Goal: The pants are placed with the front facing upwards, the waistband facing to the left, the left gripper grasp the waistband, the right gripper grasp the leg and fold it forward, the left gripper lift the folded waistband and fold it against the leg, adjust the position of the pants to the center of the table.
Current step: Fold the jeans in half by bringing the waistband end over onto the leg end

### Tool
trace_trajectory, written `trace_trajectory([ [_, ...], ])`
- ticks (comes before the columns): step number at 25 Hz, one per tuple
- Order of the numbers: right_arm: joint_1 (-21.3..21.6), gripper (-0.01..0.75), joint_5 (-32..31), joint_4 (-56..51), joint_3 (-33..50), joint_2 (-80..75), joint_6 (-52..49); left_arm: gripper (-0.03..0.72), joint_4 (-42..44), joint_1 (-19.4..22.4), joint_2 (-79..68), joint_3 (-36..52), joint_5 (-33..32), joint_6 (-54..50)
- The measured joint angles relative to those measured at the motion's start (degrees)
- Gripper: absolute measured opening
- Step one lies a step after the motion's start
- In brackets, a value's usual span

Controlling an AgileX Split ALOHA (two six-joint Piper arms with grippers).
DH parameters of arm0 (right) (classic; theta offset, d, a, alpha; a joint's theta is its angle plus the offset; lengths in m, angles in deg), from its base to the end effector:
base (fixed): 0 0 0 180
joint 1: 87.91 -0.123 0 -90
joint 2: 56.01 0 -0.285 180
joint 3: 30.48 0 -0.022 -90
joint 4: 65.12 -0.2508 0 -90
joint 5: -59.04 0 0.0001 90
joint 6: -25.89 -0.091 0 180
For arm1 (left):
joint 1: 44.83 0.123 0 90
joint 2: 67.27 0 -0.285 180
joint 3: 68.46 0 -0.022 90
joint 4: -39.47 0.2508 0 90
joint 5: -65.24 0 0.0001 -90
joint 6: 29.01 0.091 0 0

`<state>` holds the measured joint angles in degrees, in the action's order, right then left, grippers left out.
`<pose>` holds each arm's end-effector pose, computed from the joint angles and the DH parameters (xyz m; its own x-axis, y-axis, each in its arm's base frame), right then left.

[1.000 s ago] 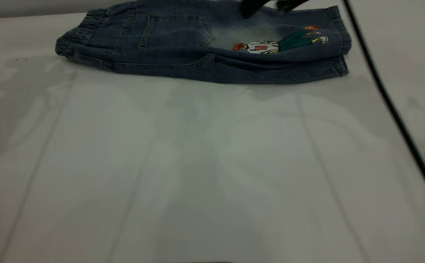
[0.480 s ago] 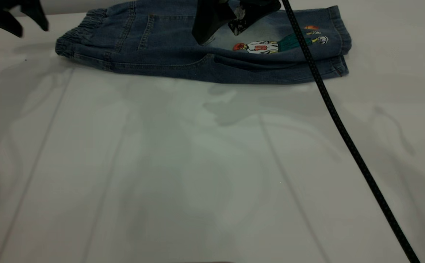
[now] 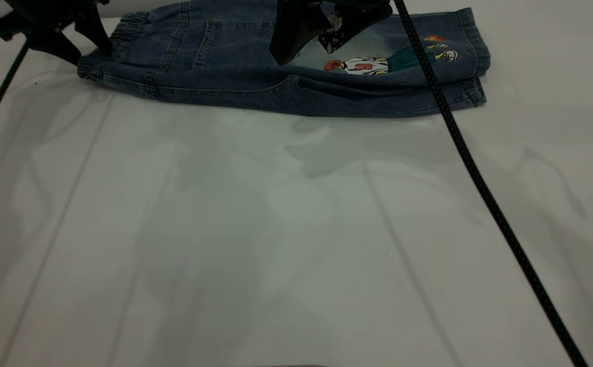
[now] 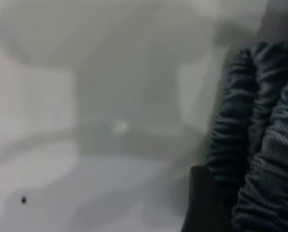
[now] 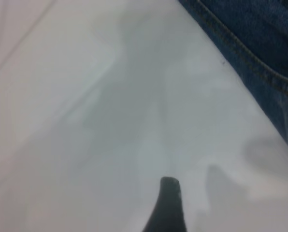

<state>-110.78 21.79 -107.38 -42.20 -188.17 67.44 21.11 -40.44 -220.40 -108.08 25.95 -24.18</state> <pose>0.4098 0.2131 0.1543 -0.7388 -0.4096 -0.5352 -0.6196 0.7251 0.3004 0.5355 0.0229 0.0936 -0.8661 -0.2300 -0.4438 -0.1254 0.9595 -0.2524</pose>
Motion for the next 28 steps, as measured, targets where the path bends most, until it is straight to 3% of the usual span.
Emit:
trace_trajectory([
  [8, 0.0, 0.549, 2.5, -0.8, 0.0, 0.0, 0.1, 0.375, -4.1, 0.1, -2.6, -0.7, 1.9, 0.8],
  [12, 0.0, 0.549, 8.3, -2.5, 0.0, 0.0, 1.8, 0.230, -8.0, 0.1, -2.8, -0.7, 2.9, 4.5],
  [16, 0.0, 0.549, 20.4, -6.1, 0.0, 0.0, 4.2, 0.053, -9.9, 0.1, -3.0, -0.7, 3.2, 7.0],
  [20, 0.0, 0.549, 28.3, -9.3, 0.0, -1.3, 5.1, 0.038, -10.4, 0.1, -3.0, -0.7, 3.2, 8.3],
  [28, 0.0, 0.549, 23.2, -9.8, -6.6, -10.6, 6.3, 0.037, -10.4, 0.0, 2.1, -0.7, -2.1, 13.5],
])
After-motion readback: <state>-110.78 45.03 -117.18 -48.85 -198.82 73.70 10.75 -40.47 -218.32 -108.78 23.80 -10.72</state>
